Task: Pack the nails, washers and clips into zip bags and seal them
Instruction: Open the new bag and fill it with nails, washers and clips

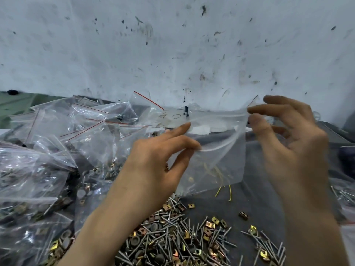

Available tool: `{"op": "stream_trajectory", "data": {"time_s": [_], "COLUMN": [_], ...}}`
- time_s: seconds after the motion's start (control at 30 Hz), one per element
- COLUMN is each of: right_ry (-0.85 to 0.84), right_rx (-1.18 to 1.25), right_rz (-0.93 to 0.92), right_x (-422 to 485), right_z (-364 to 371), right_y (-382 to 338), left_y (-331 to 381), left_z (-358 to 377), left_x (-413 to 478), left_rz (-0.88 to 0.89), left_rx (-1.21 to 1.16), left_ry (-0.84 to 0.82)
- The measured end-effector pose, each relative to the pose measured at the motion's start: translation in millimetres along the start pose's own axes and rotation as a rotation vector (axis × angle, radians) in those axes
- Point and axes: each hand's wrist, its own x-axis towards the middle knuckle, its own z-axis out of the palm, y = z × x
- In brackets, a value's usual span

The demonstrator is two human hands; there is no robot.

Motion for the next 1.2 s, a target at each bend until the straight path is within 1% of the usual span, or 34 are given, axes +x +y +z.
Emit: {"op": "stream_trajectory", "data": {"time_s": [0.03, 0.07, 0.1, 0.13, 0.17, 0.23, 0.3, 0.37, 0.43, 0.53, 0.7, 1.03, 1.1, 1.2], "right_ry": [0.000, -0.040, -0.120, -0.247, -0.417, -0.804, -1.116, -1.314, -1.417, -1.471, -1.493, -1.519, -1.482, -1.345], "right_rx": [-0.001, -0.026, -0.076, -0.140, -0.220, -0.357, -0.365, -0.384, -0.443, -0.494, -0.493, -0.482, -0.449, -0.377], "right_rz": [0.046, 0.114, 0.204, 0.302, 0.383, 0.487, 0.610, 0.709, 0.733, 0.710, 0.632, 0.544, 0.565, 0.580], "right_x": [1.0, 1.7, 1.9, 1.4, 0.3, -6.3, -17.8, -30.3, -38.6, -44.1, -47.3, -50.3, -50.4, -49.8], "right_z": [-1.8, -2.9, -3.0, -2.4, -0.7, 7.6, 23.8, 41.9, 56.5, 67.5, 72.8, 75.4, 75.0, 76.1], "right_y": [4.2, 10.6, 18.3, 26.9, 35.8, 51.7, 64.6, 74.2, 80.2, 82.6, 84.4, 89.0, 91.1, 92.1], "left_y": [-1.6, -3.7, -6.1, -9.0, -12.2, -20.0, -27.1, -31.7, -34.0, -35.7, -36.8, -36.9, -37.2, -37.2], "left_z": [-0.9, -2.0, -2.8, -3.7, -4.8, -7.8, -11.5, -14.8, -16.5, -16.4, -16.0, -16.3, -16.7, -16.8], "left_x": [0.4, 0.7, 1.4, 2.3, 3.1, 4.6, 5.2, 5.0, 4.9, 5.3, 5.5, 5.4, 4.8, 5.4], "left_rz": [-0.020, -0.039, -0.065, -0.099, -0.137, -0.211, -0.259, -0.278, -0.279, -0.272, -0.269, -0.277, -0.278, -0.275], "left_rx": [-0.011, -0.019, -0.021, -0.015, 0.002, 0.031, 0.020, 0.020, 0.032, 0.039, 0.039, 0.031, 0.040, 0.053], "left_ry": [0.012, 0.026, 0.042, 0.061, 0.081, 0.122, 0.156, 0.175, 0.184, 0.182, 0.175, 0.171, 0.169, 0.182]}}
